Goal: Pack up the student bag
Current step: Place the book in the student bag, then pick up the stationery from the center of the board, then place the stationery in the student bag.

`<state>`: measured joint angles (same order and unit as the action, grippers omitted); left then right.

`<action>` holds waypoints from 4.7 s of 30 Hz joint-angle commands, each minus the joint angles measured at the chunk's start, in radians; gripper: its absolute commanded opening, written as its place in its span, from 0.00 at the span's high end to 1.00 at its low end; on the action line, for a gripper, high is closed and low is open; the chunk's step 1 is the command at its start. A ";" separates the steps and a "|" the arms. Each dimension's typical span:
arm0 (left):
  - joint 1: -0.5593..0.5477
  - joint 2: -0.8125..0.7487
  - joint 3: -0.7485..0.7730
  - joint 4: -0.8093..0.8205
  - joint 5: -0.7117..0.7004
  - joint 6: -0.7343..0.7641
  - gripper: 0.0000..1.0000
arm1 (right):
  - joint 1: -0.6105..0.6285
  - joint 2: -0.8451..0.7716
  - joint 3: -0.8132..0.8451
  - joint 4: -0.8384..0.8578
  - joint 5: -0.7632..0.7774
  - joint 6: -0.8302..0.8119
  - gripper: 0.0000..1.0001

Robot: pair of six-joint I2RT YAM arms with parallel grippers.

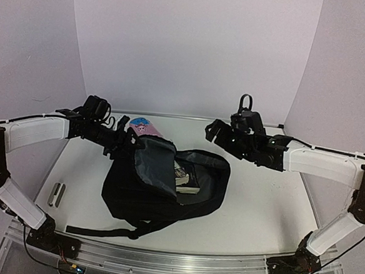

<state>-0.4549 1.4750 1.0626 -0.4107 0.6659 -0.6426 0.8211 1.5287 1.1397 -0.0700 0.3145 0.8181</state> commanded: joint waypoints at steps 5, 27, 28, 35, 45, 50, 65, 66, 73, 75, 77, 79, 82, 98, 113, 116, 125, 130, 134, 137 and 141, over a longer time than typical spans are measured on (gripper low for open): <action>0.222 0.058 0.084 0.167 0.017 -0.057 0.11 | -0.025 -0.038 0.028 -0.062 0.052 -0.059 0.03; 0.315 0.773 0.491 0.525 -0.021 -0.182 0.31 | -0.025 -0.035 0.031 -0.062 0.021 0.002 0.15; 0.314 0.792 0.507 0.512 -0.033 -0.180 0.32 | -0.026 -0.036 0.029 -0.062 0.022 0.003 0.15; 0.312 0.892 0.581 0.523 -0.010 -0.195 0.33 | -0.026 -0.052 0.024 -0.062 0.037 0.003 0.15; 0.302 1.014 0.704 0.519 -0.023 -0.244 0.47 | -0.026 -0.029 0.036 -0.062 0.023 0.011 0.16; 0.295 1.041 0.731 0.567 -0.009 -0.284 0.62 | -0.026 -0.033 0.037 -0.062 0.024 0.012 0.17; 0.297 0.591 0.535 0.711 -0.005 -0.113 0.90 | -0.025 -0.076 0.113 -0.063 -0.003 -0.215 0.15; 0.297 0.561 0.520 0.724 0.004 -0.116 0.90 | -0.026 -0.076 0.121 -0.063 -0.012 -0.221 0.14; 0.246 0.334 0.336 0.888 0.019 -0.225 0.91 | -0.025 -0.034 0.135 0.051 -0.168 -0.126 0.08; 0.213 0.268 0.292 0.908 -0.005 -0.235 0.91 | -0.026 -0.024 0.103 0.166 -0.250 -0.072 0.07; 0.174 0.217 0.242 0.943 -0.035 -0.263 0.91 | -0.025 -0.009 0.058 0.304 -0.330 -0.014 0.05; 0.137 0.167 0.206 0.965 -0.063 -0.291 0.91 | -0.021 0.014 0.039 0.392 -0.379 0.018 0.04; 0.092 0.100 0.154 1.003 -0.099 -0.341 0.91 | -0.011 0.058 0.046 0.450 -0.414 0.031 0.03; 0.060 -0.010 0.038 1.133 -0.072 -0.518 0.91 | 0.000 0.184 0.116 0.617 -0.595 0.026 0.31; 0.053 0.003 -0.017 0.956 0.006 -0.455 0.58 | 0.000 0.125 0.100 0.634 -0.491 -0.027 1.00; 0.052 -0.008 -0.033 0.754 0.012 -0.358 0.37 | -0.012 0.058 0.081 0.539 -0.392 -0.076 1.00; 0.049 -0.052 -0.091 0.231 0.001 -0.108 0.25 | -0.180 -0.096 0.088 0.091 -0.183 -0.169 1.00; 0.046 -0.101 -0.142 0.234 0.083 -0.108 0.21 | -0.270 -0.167 0.042 -0.033 -0.183 -0.186 1.00; 0.037 -0.108 -0.173 0.272 0.151 -0.135 0.20 | -0.288 -0.204 0.037 -0.102 -0.192 -0.212 1.00; 0.029 -0.100 -0.186 0.302 0.192 -0.152 0.21 | -0.293 -0.213 0.057 -0.185 -0.186 -0.236 1.00; -0.002 -0.066 -0.155 0.287 0.222 -0.125 0.23 | -0.302 -0.201 0.093 -0.281 -0.250 -0.260 1.00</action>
<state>-0.4288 1.3955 0.8800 -0.1486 0.8180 -0.7868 0.5260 1.3549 1.1759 -0.2596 0.1113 0.6064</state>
